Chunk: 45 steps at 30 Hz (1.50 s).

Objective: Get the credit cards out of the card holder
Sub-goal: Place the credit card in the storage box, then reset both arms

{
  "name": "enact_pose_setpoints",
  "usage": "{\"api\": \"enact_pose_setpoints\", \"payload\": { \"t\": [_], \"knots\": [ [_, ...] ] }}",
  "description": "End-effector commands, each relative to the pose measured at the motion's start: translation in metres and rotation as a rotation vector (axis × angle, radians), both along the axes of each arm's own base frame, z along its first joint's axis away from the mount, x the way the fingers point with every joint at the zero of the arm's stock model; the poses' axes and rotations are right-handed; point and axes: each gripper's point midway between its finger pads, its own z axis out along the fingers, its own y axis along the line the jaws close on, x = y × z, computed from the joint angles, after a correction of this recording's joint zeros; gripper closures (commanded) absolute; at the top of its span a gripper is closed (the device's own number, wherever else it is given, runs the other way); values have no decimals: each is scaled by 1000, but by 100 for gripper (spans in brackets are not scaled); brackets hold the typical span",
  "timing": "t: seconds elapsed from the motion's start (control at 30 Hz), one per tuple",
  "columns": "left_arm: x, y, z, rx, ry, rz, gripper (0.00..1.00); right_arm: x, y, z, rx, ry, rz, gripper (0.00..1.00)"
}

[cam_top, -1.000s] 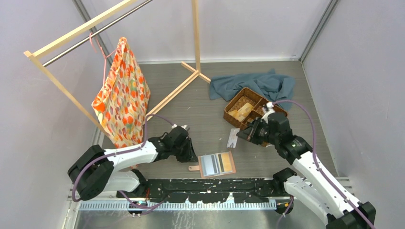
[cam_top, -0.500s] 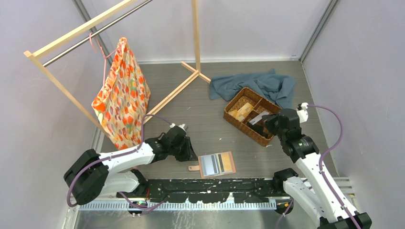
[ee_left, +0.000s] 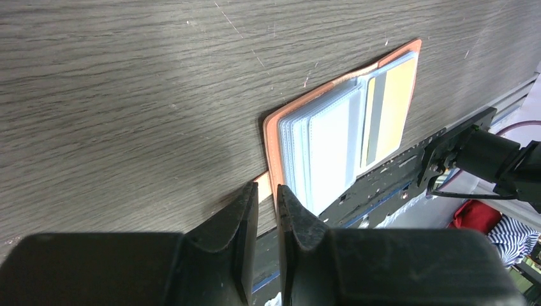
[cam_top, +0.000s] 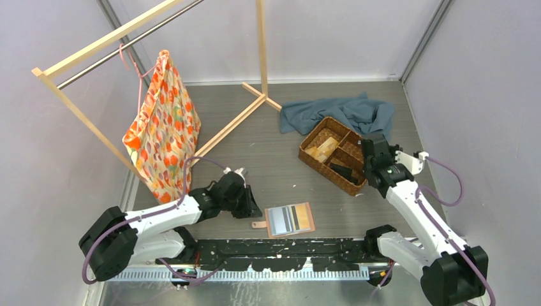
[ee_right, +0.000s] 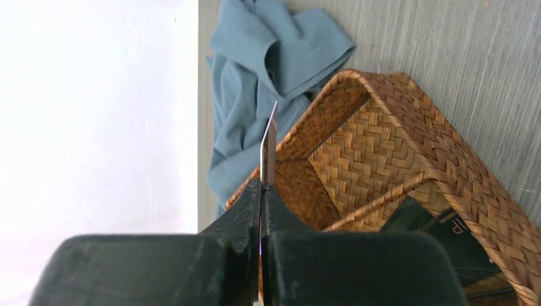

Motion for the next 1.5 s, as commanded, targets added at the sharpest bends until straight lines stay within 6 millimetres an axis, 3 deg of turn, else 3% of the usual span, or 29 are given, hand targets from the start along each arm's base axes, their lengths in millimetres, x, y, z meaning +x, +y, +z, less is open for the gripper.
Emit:
{"api": "enact_pose_setpoints", "payload": {
  "t": [0.0,0.17,0.47,0.7,0.73,0.8,0.83,0.9,1.0,1.27,1.4,1.47],
  "knots": [
    [2,-2,5,-29,-21,2,81,2,-29,9,38,-113,-248,99],
    [1,-1,6,-37,-21,2,81,10,-26,-19,104,-89,-315,99],
    [-2,7,12,-39,-39,23,81,27,-21,-47,202,-112,-385,99],
    [-3,10,14,-40,-40,31,81,38,-6,-83,293,-86,-368,97],
    [-4,10,15,-40,-41,31,81,38,-5,-86,297,-89,-364,82],
    [-4,10,15,-42,-42,32,80,41,-2,-86,305,-103,-340,37],
    [-4,10,16,-47,-43,31,80,42,0,-86,314,-104,-326,28],
    [-4,8,16,-61,-45,29,79,44,2,-78,307,-110,-303,21],
    [-3,8,18,-58,-49,26,79,42,-2,-52,247,-119,-272,19],
    [8,4,33,-39,-94,11,79,23,-18,52,18,-184,-160,18],
    [17,2,47,-46,-129,25,79,24,-7,91,-117,-169,6,1],
    [24,5,58,-32,-166,41,79,24,0,107,-204,-121,105,0]
  ]
}}
